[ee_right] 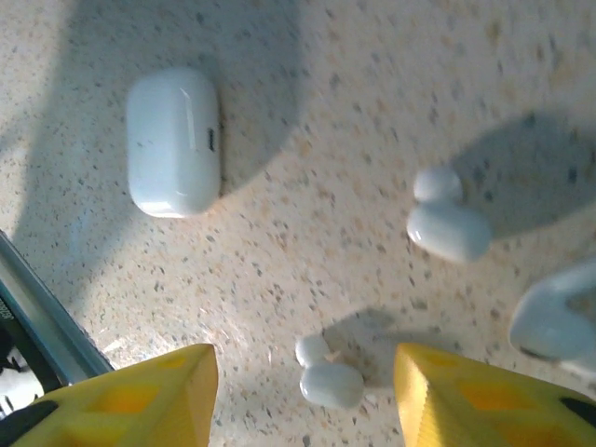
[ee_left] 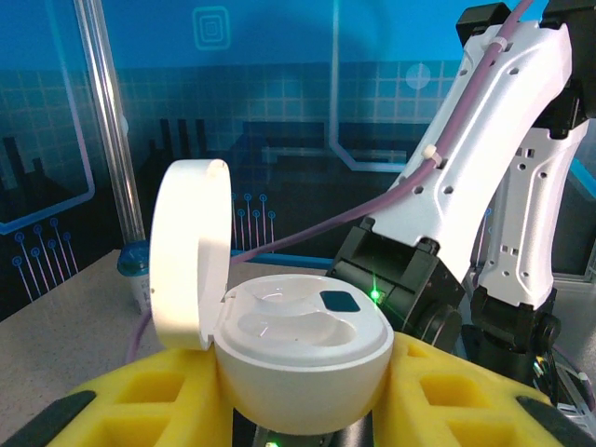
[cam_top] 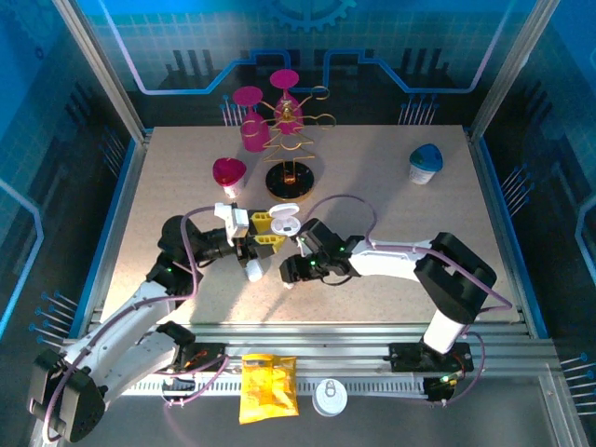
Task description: Insert the wireless bluetooth earbuds into the charging case
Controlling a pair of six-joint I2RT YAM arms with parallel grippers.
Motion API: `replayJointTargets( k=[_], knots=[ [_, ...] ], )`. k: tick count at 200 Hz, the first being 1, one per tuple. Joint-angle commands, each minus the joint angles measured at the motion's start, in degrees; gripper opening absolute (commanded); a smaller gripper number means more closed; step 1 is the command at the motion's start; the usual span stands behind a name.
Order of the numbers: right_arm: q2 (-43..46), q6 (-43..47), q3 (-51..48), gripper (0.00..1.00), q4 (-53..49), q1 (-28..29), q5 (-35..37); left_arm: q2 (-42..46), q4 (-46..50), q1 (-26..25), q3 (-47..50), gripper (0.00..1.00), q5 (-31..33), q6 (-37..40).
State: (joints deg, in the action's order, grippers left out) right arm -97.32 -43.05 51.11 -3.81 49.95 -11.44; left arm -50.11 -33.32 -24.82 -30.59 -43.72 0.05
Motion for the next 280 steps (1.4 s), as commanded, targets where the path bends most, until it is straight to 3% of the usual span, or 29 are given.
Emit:
replayJointTargets(
  k=[1, 76, 146, 245, 280],
  knots=[
    [0.95, -10.93, -3.89, 0.51, 6.0, 0.41, -5.18, -0.41, -1.88, -0.23, 0.61, 0.38, -0.57, 0.26],
    [-0.7, -15.37, -5.99, 0.5, 9.81, 0.63, -8.23, -0.55, -2.58, -0.23, 1.25, 0.38, -0.81, -0.14],
    [-4.54, -12.41, -2.13, 0.48, 9.17, -0.51, -9.7, -0.57, -1.93, -0.22, 1.15, 0.38, -0.75, 0.38],
    [-9.58, -9.45, 4.26, 0.38, 8.91, -2.46, -13.9, -0.34, -0.69, -0.23, 0.98, 0.38, -0.06, 1.44],
    [-5.87, -7.98, 2.98, 0.38, 5.5, -2.25, -9.72, -0.08, -0.3, -0.23, 0.79, 0.38, -0.12, 1.76]
  ],
)
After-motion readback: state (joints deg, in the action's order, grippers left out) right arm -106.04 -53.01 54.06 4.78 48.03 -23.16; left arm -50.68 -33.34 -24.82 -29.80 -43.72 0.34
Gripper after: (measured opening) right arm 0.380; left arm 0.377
